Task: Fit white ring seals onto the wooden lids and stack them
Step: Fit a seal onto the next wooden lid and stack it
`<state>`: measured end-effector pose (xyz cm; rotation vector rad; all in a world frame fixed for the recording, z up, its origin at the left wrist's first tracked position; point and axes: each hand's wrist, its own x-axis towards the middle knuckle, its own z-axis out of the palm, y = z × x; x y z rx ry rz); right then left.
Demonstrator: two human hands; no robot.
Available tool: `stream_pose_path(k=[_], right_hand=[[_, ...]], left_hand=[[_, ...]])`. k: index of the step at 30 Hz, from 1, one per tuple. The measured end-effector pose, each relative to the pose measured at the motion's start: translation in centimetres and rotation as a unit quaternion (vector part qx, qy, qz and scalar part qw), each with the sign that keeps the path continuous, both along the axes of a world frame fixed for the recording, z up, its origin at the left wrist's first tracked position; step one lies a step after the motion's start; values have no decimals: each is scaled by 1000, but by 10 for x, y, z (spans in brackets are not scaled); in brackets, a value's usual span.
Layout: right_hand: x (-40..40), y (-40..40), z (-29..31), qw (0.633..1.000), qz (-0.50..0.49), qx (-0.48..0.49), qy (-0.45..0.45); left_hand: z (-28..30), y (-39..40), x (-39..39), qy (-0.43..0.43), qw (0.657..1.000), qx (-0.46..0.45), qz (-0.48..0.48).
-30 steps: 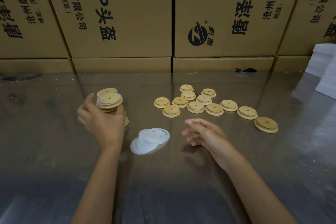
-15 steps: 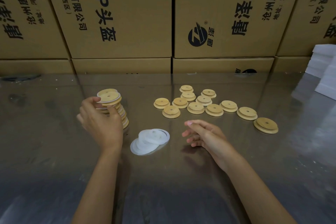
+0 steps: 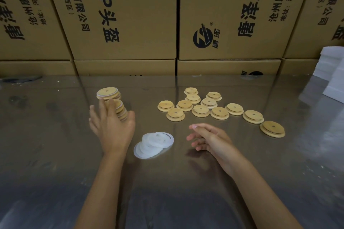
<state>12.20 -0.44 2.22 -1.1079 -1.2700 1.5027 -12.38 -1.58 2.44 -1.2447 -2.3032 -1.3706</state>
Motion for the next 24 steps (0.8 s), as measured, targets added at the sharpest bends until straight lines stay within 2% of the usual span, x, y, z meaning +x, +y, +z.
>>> stream_pose_path(k=[8, 14, 21, 24], right_hand=[[0, 0, 1, 1000, -3, -4, -4], [0, 1, 0, 1000, -7, -10, -3], [2, 6, -5, 998, -56, -11, 14], [5, 12, -9, 991, -127, 15, -45]], left_hand=[[3, -1, 5, 13, 1000, 19, -13], [6, -2, 18, 66, 996, 48, -32], [-1, -1, 60, 121, 978, 35, -164], [-9, -1, 77, 131, 958, 2, -256]])
